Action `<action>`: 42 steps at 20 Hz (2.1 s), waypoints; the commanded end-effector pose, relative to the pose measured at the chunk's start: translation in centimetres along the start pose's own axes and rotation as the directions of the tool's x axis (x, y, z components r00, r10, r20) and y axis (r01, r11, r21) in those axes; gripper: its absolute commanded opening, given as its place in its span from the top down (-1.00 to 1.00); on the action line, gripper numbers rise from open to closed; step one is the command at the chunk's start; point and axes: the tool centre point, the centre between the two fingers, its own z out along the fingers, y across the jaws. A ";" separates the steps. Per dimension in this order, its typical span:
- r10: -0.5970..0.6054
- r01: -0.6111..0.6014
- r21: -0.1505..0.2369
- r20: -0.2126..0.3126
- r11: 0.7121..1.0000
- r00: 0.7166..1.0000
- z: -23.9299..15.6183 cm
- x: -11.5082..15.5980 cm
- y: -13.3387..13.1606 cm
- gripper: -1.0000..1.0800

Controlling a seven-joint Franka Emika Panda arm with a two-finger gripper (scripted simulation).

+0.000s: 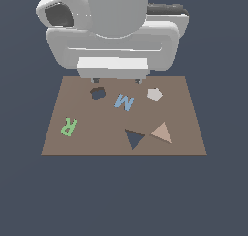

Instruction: Insert a designated object into the corresponding slot on a board.

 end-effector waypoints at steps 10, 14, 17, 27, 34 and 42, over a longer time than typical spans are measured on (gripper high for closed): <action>-0.062 0.062 0.002 0.002 0.998 0.998 0.8 0.7 -0.5 -0.92; -0.131 0.131 0.005 0.004 0.991 0.991 1.7 1.5 -1.0 -0.92; -0.200 0.200 0.008 0.006 0.980 0.980 2.6 2.2 -1.7 -0.92; -0.536 0.535 0.024 0.012 0.844 0.844 7.2 5.0 -5.7 -0.92; -0.747 0.746 0.036 0.014 0.665 0.665 10.7 6.1 -9.4 -0.92; -0.871 0.870 0.044 0.014 0.491 0.490 13.3 6.1 -12.4 -0.92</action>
